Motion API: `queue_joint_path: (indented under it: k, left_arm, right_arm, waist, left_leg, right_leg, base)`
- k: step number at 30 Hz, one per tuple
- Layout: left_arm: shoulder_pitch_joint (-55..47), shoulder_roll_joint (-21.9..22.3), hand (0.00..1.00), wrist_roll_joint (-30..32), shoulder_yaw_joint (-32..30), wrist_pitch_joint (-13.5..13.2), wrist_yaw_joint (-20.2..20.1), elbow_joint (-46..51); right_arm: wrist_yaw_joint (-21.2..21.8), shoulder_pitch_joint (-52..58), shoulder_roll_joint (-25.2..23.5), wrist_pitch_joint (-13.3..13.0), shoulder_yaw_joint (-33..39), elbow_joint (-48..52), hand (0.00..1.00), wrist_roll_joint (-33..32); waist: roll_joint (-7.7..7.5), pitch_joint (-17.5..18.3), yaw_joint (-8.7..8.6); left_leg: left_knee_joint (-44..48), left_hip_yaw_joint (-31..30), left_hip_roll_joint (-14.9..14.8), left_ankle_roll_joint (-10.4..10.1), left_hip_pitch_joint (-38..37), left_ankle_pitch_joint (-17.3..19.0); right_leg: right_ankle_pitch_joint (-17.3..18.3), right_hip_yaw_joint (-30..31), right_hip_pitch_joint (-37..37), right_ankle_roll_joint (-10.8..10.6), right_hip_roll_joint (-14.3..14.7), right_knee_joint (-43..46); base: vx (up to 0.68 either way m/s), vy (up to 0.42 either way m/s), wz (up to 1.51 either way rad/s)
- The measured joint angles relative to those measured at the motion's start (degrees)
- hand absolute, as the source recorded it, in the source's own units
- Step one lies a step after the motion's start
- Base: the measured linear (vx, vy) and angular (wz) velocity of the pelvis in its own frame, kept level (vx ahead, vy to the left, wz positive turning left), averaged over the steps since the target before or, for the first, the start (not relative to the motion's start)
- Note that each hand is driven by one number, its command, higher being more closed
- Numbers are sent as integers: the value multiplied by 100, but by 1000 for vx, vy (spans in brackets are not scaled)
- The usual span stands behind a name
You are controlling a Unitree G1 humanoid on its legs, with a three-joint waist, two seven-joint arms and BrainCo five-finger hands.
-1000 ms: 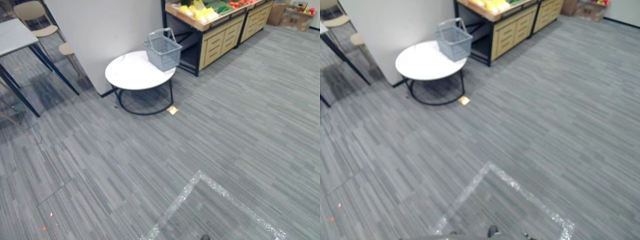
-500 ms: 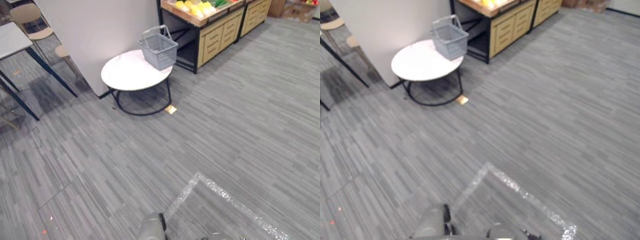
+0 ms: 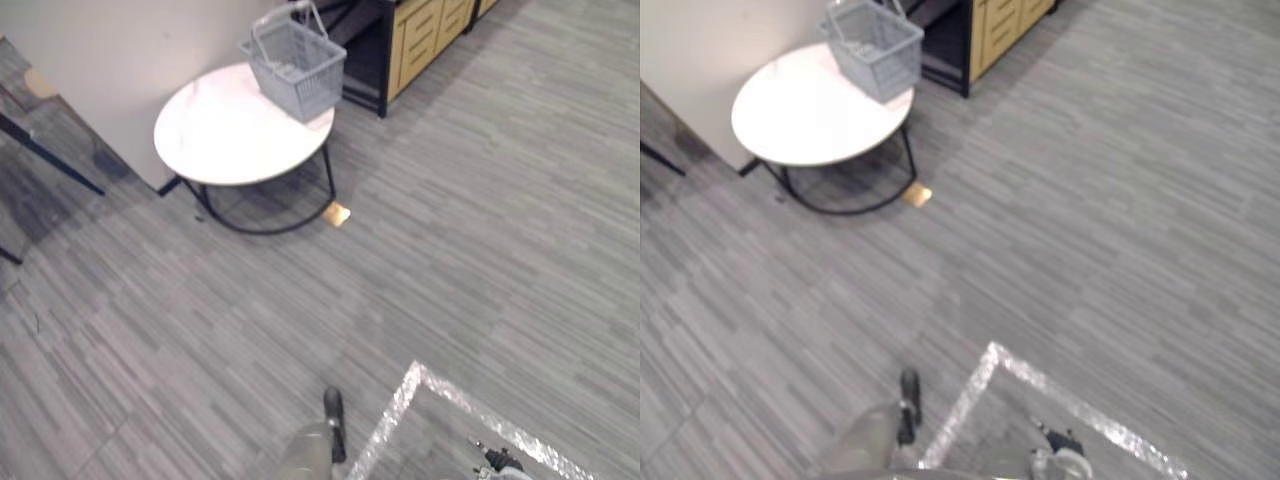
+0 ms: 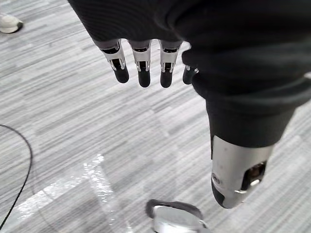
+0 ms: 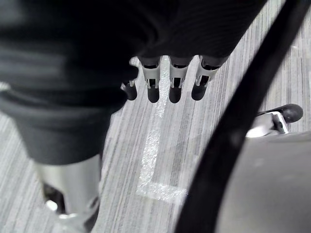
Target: Pick vegetable in the basket
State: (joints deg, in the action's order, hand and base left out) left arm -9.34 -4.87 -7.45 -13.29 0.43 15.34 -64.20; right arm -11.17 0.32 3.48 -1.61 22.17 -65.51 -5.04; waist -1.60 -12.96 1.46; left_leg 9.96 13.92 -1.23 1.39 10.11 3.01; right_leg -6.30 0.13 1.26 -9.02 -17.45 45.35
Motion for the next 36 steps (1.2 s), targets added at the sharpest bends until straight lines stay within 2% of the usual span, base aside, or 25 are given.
queue_joint_path:
  k: [3,4,6,7,8,10,12,13,14,15,16,17,19,21,23,24,25,26,27,29,31,33,34,35,36]
  left_arm:
    - [124,-78,0,3,187,-1,-56,279]
    - [173,-80,0,7,216,-36,-65,342]
    - [285,-111,0,-1,219,-31,-61,319]
    - [370,-74,0,-50,214,-61,-60,326]
    - [416,-44,0,-67,206,-72,-58,327]
    - [569,28,0,-106,156,-84,-53,309]
    - [660,72,0,-117,-116,-103,-39,244]
    - [665,98,0,-116,-232,-105,-30,208]
    - [695,228,0,-91,-506,-93,-14,36]
    - [674,332,0,-81,-630,-87,-14,-43]
    - [672,413,0,-76,-694,-87,-17,-103]
    - [674,482,0,-77,-743,-117,-11,-82]
    - [663,462,0,-55,-740,-110,3,-93]
    - [659,394,0,-37,-735,-98,22,-83]
    - [634,365,0,-39,-734,-91,33,-87]
    - [615,347,0,-39,-733,-86,39,-105]
    - [558,327,0,-39,-747,-66,50,-116]
    - [525,320,0,-39,-739,-59,53,-117]
    - [441,338,0,-36,-687,-33,55,-131]
    - [320,349,0,-46,-656,-3,54,-153]
    - [227,355,0,-36,-608,16,50,-156]
    - [70,400,0,-28,-541,22,46,-166]
    - [47,402,0,-27,-520,29,45,-189]
    - [-16,364,0,-23,-498,32,26,-190]
    - [30,299,0,-7,-447,16,26,-180]
  right_arm:
    - [35,6,13,3,5,41,0,8]
    - [35,17,8,5,0,60,0,7]
    - [32,34,3,7,3,119,0,-3]
    - [35,97,-8,-3,11,185,0,-25]
    - [34,109,5,-9,29,192,0,-34]
    - [27,110,4,-4,110,197,0,-54]
    - [19,158,-93,14,237,170,0,-55]
    - [20,187,-118,16,263,170,0,-55]
    - [30,222,-120,46,369,168,0,-54]
    - [27,265,-105,42,451,170,0,-54]
    - [27,295,-71,35,452,174,0,-53]
    - [28,272,-26,31,459,167,0,-45]
    - [32,261,7,8,449,181,0,-6]
    - [12,334,34,22,261,166,0,13]
    - [-7,312,123,17,93,161,0,12]
    - [-19,290,154,10,56,160,0,12]
    - [-34,255,181,17,-4,156,0,8]
    - [-40,223,181,18,-17,154,0,7]
    - [-48,187,181,21,-7,131,0,4]
    - [-50,95,175,20,5,139,0,4]
    - [-53,78,153,20,10,173,0,4]
    - [-76,102,130,10,-3,225,0,0]
    - [-84,105,117,15,-18,219,0,2]
    - [-76,76,66,17,-70,206,0,9]
    - [-46,18,23,16,-190,188,0,31]
  waist:
    - [-30,-45,-66]
    - [11,-71,-199]
    - [34,-105,-286]
    - [74,-130,-301]
    - [115,-151,-303]
    - [217,-210,-303]
    - [127,-213,-291]
    - [107,-217,-289]
    - [219,-264,-307]
    - [391,-209,-337]
    - [496,-146,-327]
    - [627,-104,-273]
    - [605,-109,-301]
    - [567,-131,-294]
    - [568,-137,-285]
    - [565,-141,-287]
    - [529,-161,-263]
    - [514,-170,-257]
    - [501,-179,-227]
    - [489,-188,-133]
    - [484,-188,-82]
    - [533,-194,-28]
    - [505,-204,14]
    - [437,-142,101]
    - [302,-125,93]
  left_leg:
    - [-195,-78,125,102,-710,270]
    - [-436,-148,148,130,-1182,330]
    - [-630,-209,130,148,-1598,351]
    - [-696,-226,58,161,-1852,400]
    - [-696,-246,-1,128,-1930,473]
    - [-703,-377,-189,-147,-2074,791]
    - [-786,-514,-260,-393,-2295,1139]
    - [-791,-534,-276,-483,-2359,1240]
    - [-795,-689,-458,-557,-2638,1548]
    - [-775,-712,-646,-428,-2727,1661]
    - [-707,-780,-734,-412,-2742,1625]
    - [-297,-877,-866,-616,-2659,1391]
    - [892,-1149,-1010,-733,-2257,967]
    - [2925,-1302,-1267,-1214,-1443,-246]
    - [4030,-1052,-1408,-1118,-920,-256]
    - [4501,-809,-1448,-988,-619,-74]
    - [4755,-445,-1407,-735,-244,227]
    - [4716,-290,-1379,-667,-107,336]
    - [4409,-32,-1314,-680,177,531]
    - [3199,208,-1133,-701,397,590]
    - [1444,257,-835,-556,467,346]
    - [-420,17,-620,-582,373,-213]
    - [-262,33,-593,-573,396,-490]
    - [99,144,-484,-473,533,-605]
    - [565,299,-439,-141,760,-373]
  right_leg:
    - [411,-341,790,157,-108,1763]
    - [889,-694,1155,271,-77,2113]
    - [1383,-1107,1410,449,-42,1828]
    - [1592,-1469,1619,491,42,941]
    - [1599,-1603,1679,504,94,497]
    - [1463,-1729,1839,391,279,-1127]
    - [680,-1456,1816,228,317,-3621]
    - [585,-1322,1812,171,294,-3943]
    - [106,-1216,1890,80,367,-3559]
    - [170,-1227,2063,122,533,-3027]
    - [247,-1219,2164,244,606,-2730]
    - [584,-1237,2229,619,705,-2289]
    - [986,-1387,1958,703,748,-2095]
    - [1357,-1665,1289,833,757,-2109]
    - [1585,-1748,867,911,768,-2247]
    - [1625,-1818,580,910,778,-2425]
    - [1665,-1909,67,859,782,-2789]
    - [1677,-1932,-117,841,781,-2931]
    - [1678,-2005,-430,815,780,-3197]
    - [1644,-2105,-753,644,747,-3495]
    - [1738,-2166,-1049,449,690,-3697]
    - [1933,-2196,-1464,132,634,-3881]
    - [1978,-2188,-1574,66,578,-3927]
    - [2069,-2121,-1712,147,485,-4058]
    - [2009,-1931,-1728,248,433,-4145]
  base:
    - [505,173,9]
    - [462,70,15]
    - [461,-8,22]
    - [386,-82,23]
    - [374,-148,27]
    - [329,-193,29]
    - [463,-340,28]
    - [596,-446,21]
    - [524,-383,21]
    - [646,-447,20]
    - [564,-365,6]
    - [561,-387,-2]
    - [529,-386,15]
    - [502,-276,42]
    - [435,-142,25]
    - [530,-101,34]
    - [410,-52,34]
    - [477,-30,32]
    - [362,28,11]
    - [354,90,0]
    - [351,170,7]
    - [506,305,3]
    - [582,344,-6]
    - [514,216,6]
    - [610,256,10]
